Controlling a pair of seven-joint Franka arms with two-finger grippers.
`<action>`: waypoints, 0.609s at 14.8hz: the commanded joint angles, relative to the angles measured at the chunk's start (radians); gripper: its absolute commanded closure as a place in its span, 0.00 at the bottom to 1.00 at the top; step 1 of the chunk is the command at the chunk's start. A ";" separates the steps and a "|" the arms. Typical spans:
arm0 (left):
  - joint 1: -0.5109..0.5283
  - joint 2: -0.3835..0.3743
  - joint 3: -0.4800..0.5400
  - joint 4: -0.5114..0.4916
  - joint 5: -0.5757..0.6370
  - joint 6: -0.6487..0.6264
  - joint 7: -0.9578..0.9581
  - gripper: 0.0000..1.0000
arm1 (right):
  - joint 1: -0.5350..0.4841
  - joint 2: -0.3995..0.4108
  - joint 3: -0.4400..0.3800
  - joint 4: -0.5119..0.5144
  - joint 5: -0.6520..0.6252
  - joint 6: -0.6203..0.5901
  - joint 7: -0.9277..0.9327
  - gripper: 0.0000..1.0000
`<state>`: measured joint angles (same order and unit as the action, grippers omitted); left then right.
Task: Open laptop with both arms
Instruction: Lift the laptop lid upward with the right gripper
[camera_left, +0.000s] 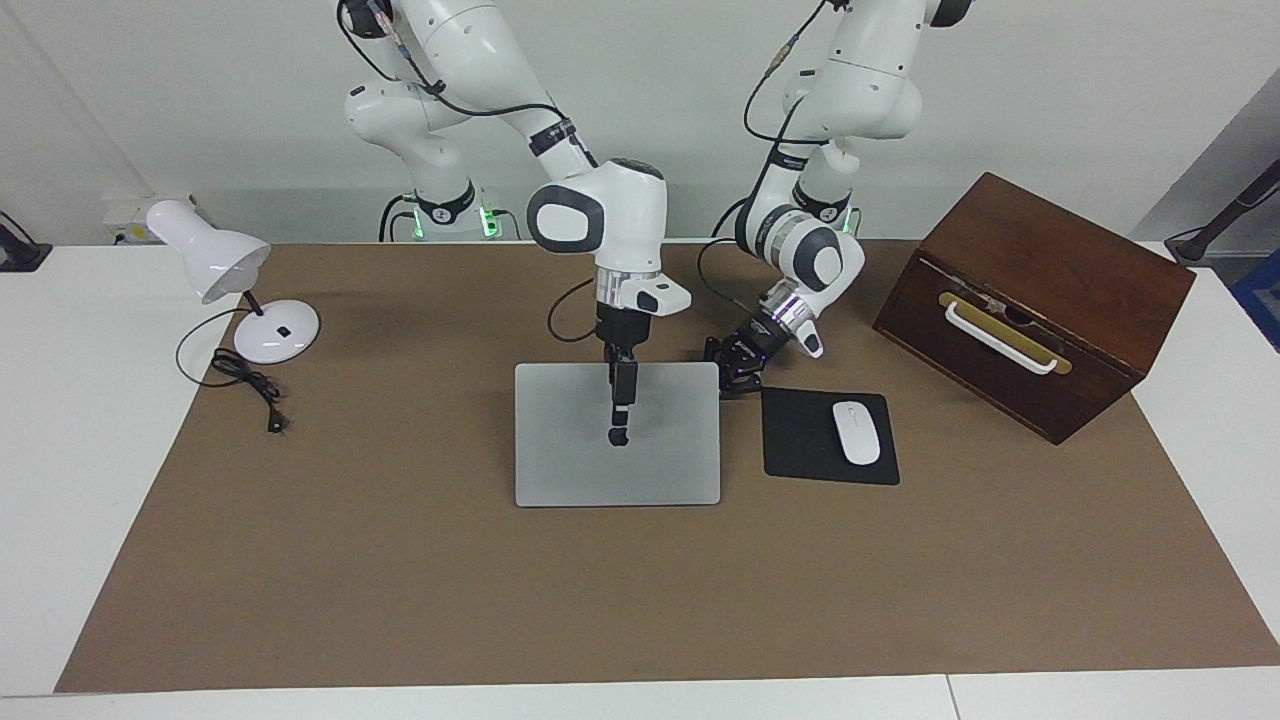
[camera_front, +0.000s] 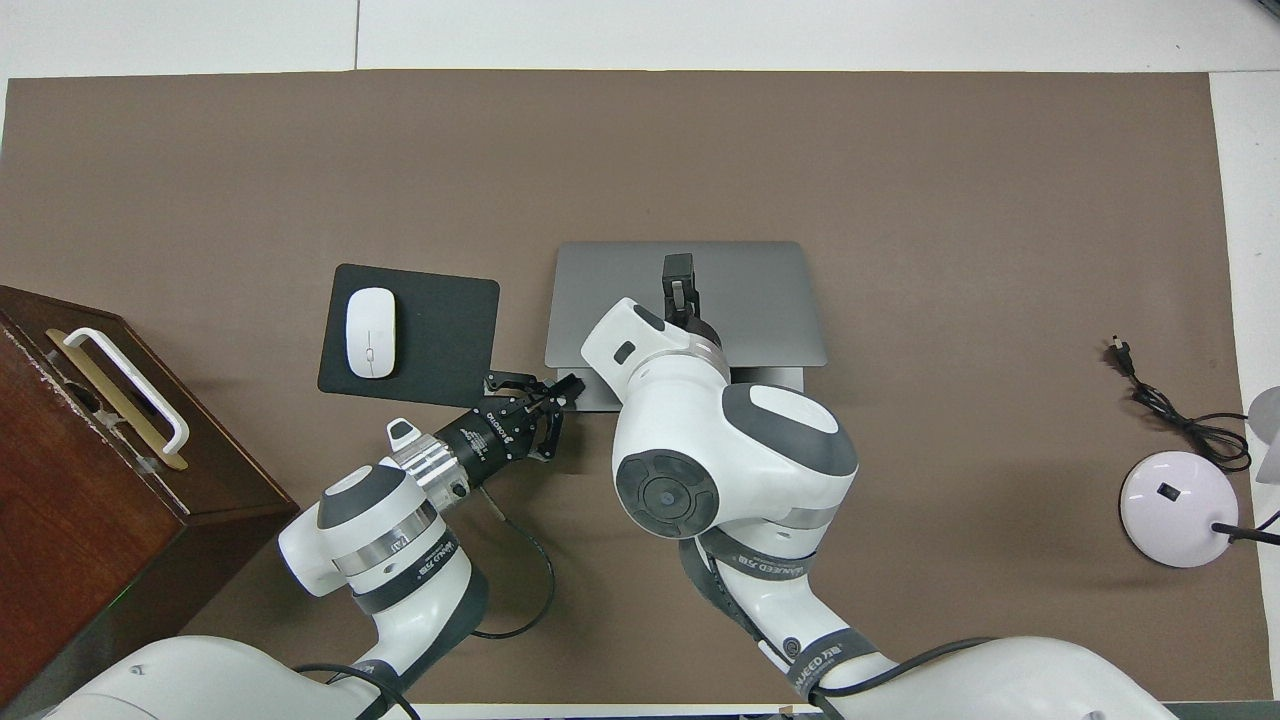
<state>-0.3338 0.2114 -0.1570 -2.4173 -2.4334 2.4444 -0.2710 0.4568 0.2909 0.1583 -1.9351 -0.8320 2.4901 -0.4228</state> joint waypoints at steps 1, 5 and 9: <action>0.006 0.043 0.007 0.021 -0.021 -0.005 0.038 1.00 | -0.009 0.022 0.006 0.047 -0.036 -0.025 0.010 0.00; 0.006 0.043 0.007 0.021 -0.021 -0.005 0.038 1.00 | -0.009 0.021 0.004 0.064 -0.038 -0.028 0.007 0.00; 0.006 0.043 0.007 0.021 -0.022 -0.004 0.038 1.00 | -0.003 0.021 0.004 0.093 -0.042 -0.048 0.007 0.00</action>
<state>-0.3338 0.2114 -0.1569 -2.4173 -2.4334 2.4443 -0.2693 0.4570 0.2910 0.1587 -1.8892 -0.8350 2.4640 -0.4228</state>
